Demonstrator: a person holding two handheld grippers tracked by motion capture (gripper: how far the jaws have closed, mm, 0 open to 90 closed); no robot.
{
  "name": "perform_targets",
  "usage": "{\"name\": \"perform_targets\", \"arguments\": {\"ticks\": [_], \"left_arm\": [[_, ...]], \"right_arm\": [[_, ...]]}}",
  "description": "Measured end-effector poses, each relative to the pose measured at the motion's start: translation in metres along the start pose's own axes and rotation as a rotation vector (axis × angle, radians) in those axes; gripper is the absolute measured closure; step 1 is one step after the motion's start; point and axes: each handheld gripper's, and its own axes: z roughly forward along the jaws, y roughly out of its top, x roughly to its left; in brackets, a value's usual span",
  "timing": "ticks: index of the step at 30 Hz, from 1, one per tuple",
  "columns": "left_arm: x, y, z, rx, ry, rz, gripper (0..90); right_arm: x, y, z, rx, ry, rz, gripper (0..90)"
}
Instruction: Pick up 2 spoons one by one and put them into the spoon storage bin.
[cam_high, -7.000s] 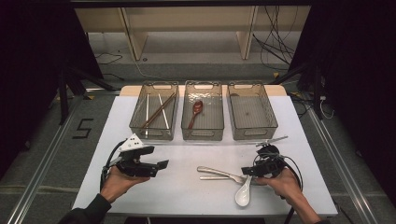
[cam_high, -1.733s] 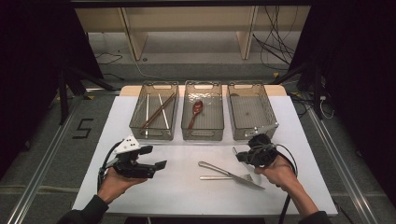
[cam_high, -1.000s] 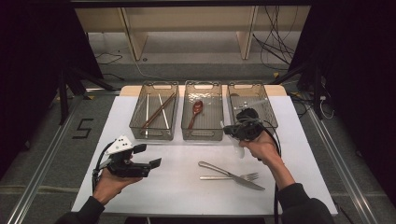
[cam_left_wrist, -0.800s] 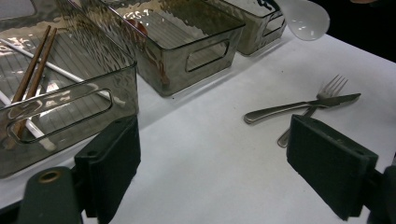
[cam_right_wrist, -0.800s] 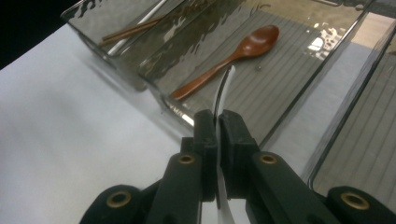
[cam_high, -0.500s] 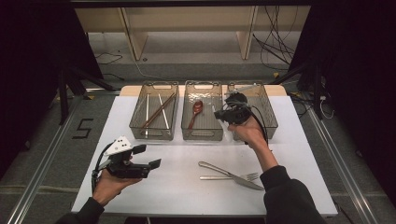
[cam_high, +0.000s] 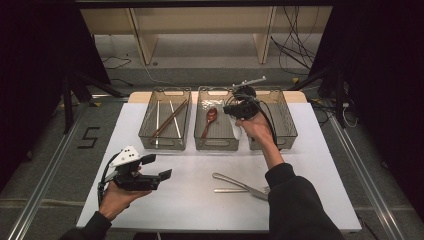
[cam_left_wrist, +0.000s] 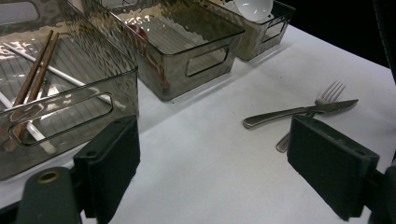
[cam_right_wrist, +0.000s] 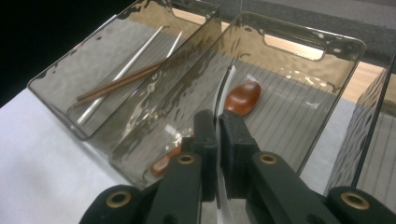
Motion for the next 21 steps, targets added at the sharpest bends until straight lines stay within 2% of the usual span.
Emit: {"name": "perform_targets", "arguments": {"ticks": [21], "left_arm": [[-0.001,0.000,0.001,0.000,-0.003,0.014,16.6]], "right_arm": [[-0.009,0.010,0.025,-0.002,-0.050,0.035,86.4]]}}
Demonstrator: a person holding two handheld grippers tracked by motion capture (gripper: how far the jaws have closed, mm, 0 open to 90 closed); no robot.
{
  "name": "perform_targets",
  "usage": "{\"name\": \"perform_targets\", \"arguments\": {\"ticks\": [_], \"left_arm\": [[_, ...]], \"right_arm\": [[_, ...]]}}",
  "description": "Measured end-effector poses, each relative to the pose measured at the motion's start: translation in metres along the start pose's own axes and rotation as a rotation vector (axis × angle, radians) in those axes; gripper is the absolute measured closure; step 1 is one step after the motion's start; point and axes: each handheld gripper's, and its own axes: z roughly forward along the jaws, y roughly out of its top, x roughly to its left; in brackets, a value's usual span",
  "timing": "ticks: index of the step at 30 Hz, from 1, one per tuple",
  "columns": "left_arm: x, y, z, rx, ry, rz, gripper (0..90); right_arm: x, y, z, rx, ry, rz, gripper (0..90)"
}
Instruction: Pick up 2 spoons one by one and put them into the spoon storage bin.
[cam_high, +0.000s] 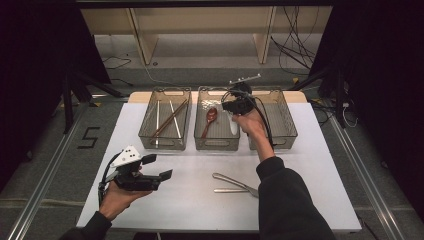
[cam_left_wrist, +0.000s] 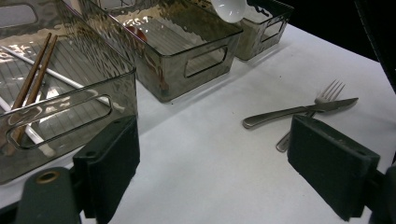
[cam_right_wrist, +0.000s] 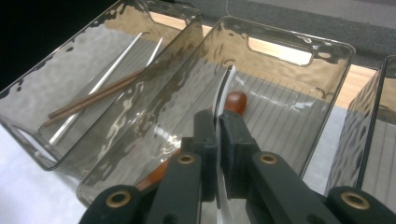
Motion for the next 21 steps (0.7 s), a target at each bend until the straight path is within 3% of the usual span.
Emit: {"name": "perform_targets", "arguments": {"ticks": [21], "left_arm": [[0.000,0.000,0.000,-0.002,-0.002,0.004,16.6]], "right_arm": [[-0.001,-0.002,0.021,0.017,-0.017,0.042,84.1]]}}
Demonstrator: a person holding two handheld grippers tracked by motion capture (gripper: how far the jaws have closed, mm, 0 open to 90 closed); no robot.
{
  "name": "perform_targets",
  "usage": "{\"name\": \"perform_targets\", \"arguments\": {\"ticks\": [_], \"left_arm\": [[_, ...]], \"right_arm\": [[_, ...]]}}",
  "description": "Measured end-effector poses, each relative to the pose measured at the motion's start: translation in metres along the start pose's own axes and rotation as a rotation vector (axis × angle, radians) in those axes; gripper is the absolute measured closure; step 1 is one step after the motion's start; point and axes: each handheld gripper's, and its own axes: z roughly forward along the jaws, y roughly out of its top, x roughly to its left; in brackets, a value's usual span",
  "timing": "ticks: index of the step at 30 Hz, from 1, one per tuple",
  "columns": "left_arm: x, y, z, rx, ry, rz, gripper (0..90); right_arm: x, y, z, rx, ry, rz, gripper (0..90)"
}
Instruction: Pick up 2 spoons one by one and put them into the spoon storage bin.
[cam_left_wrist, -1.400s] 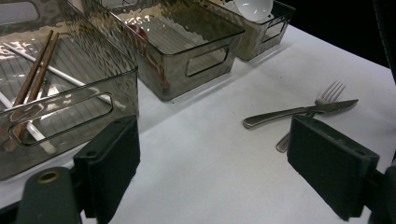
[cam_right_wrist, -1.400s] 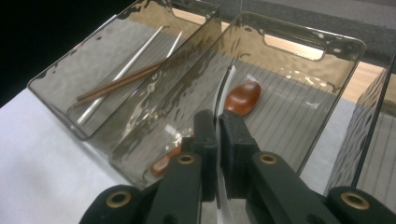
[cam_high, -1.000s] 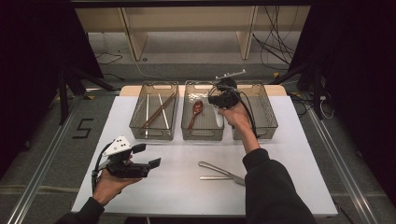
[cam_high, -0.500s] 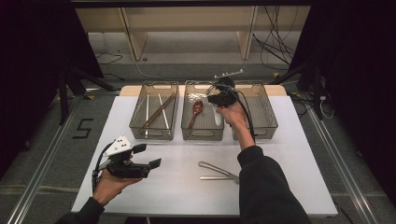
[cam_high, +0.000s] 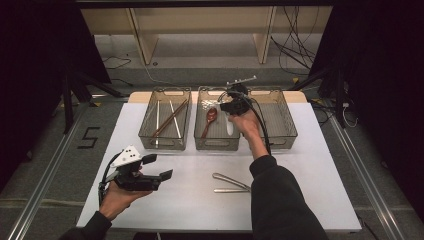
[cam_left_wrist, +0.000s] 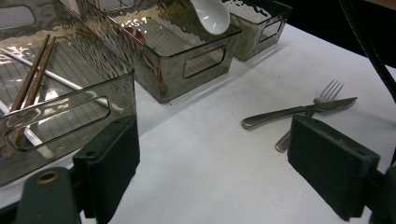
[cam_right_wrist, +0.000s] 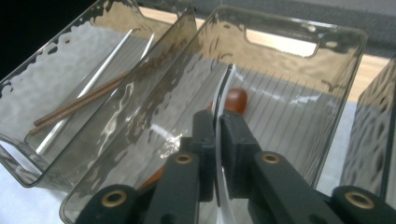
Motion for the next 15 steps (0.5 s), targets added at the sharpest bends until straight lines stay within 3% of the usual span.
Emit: {"name": "perform_targets", "arguments": {"ticks": [2,7,15], "left_arm": [[0.000,-0.001,0.000,0.001,0.001,0.001,16.6],[0.001,-0.001,0.000,0.003,0.001,0.001,16.6],[0.000,0.000,0.000,0.003,0.003,0.001,16.6]], "right_arm": [[-0.001,0.000,0.000,0.000,0.009,0.012,73.0],[-0.002,-0.001,-0.008,0.013,0.030,0.001,57.8],[0.002,-0.014,-0.041,0.030,0.097,-0.094,41.4]]}}
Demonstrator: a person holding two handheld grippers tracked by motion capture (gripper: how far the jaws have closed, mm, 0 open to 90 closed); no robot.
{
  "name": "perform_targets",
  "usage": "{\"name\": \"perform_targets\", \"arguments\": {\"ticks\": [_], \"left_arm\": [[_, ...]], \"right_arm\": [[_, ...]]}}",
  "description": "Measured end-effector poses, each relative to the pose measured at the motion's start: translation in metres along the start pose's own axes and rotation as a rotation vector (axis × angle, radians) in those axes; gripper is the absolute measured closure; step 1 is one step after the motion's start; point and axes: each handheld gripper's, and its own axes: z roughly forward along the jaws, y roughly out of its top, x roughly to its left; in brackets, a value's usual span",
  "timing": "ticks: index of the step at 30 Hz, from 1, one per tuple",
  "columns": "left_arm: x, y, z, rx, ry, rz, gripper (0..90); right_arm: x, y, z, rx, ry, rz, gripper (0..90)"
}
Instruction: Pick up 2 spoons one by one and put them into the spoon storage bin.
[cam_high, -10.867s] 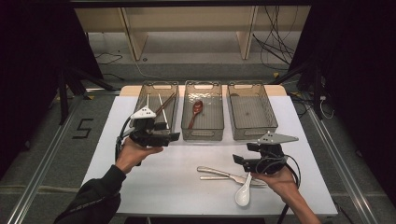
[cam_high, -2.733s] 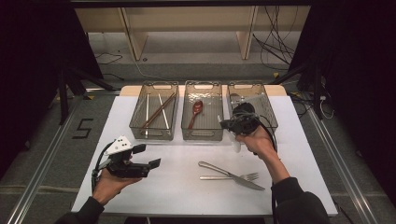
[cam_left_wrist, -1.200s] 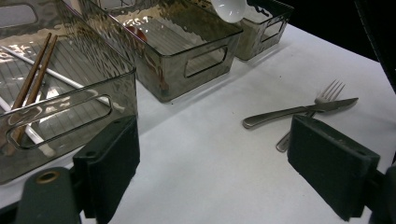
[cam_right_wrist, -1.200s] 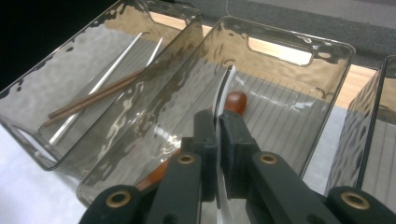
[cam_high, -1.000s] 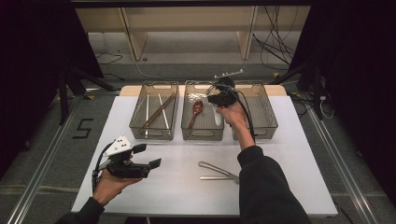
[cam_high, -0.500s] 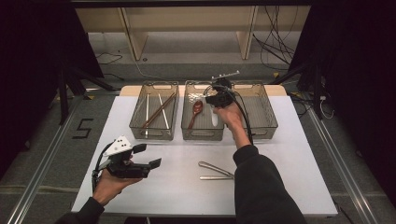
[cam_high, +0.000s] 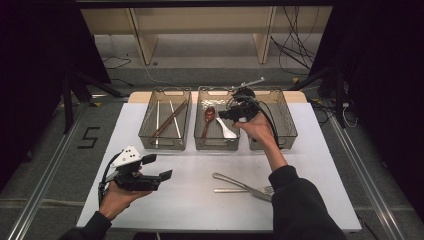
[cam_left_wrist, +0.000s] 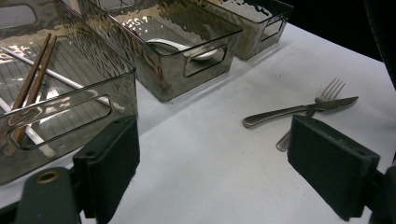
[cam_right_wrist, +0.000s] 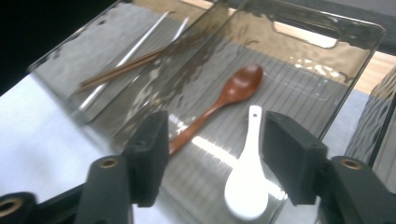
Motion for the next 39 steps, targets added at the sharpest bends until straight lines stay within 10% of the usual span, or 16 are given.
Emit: {"name": "perform_targets", "arguments": {"ticks": [14,39], "left_arm": [[0.000,0.000,0.000,0.004,0.000,0.006,16.3],[-0.001,0.001,0.000,-0.008,-0.001,0.005,16.2]], "right_arm": [[0.012,-0.045,-0.040,0.006,0.082,-0.082,34.6],[0.019,-0.107,-0.055,0.081,0.121,-0.123,31.3]]}}
